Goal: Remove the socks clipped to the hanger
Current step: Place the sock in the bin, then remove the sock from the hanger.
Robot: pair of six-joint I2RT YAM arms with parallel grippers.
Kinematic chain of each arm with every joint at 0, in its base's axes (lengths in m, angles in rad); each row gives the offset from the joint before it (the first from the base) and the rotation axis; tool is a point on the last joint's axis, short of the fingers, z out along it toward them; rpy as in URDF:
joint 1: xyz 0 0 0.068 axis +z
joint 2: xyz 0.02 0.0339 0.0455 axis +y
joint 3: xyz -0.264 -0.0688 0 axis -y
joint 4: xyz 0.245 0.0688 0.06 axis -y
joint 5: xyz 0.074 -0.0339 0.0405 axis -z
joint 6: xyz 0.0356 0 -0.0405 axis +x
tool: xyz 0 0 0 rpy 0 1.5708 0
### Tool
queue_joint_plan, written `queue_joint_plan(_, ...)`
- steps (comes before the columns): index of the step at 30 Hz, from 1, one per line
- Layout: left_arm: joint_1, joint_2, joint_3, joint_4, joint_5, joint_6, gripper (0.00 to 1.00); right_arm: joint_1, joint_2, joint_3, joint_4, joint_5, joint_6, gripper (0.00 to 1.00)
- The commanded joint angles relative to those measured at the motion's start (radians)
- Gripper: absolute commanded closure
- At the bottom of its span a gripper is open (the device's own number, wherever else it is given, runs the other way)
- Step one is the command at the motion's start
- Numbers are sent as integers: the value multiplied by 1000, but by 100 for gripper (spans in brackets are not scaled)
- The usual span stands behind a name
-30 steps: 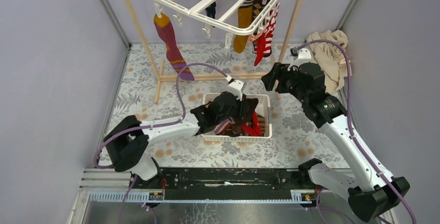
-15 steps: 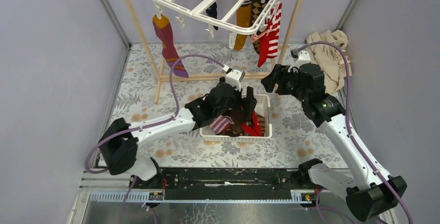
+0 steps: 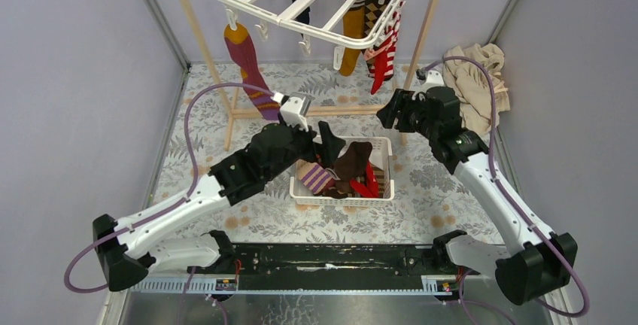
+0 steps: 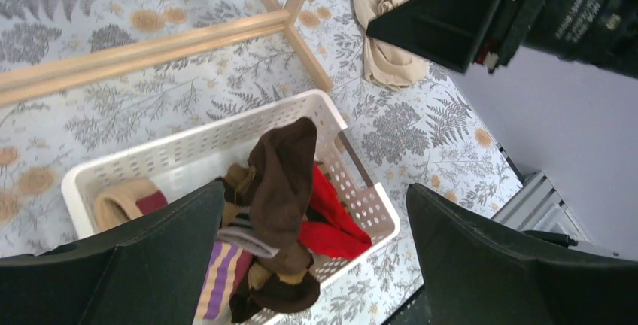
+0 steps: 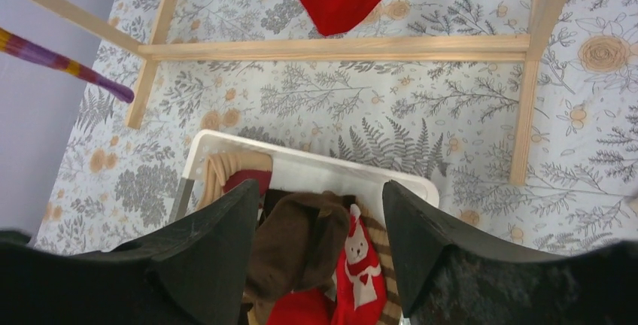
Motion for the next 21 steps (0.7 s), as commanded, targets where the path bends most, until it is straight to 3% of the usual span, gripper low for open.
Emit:
queue_joint_plan(1,2,-76,-74,-65,-20,-77,1,-14,61,56,151,-7,14,32)
queue_joint_plan(10,1,-138,-103,-76,-25,-89,1,-18,196,115,478,38,-4,26)
queue_joint_plan(21,2,-157,-101,-77,-16,-88,1,-19,355,192,552,108,-8,25)
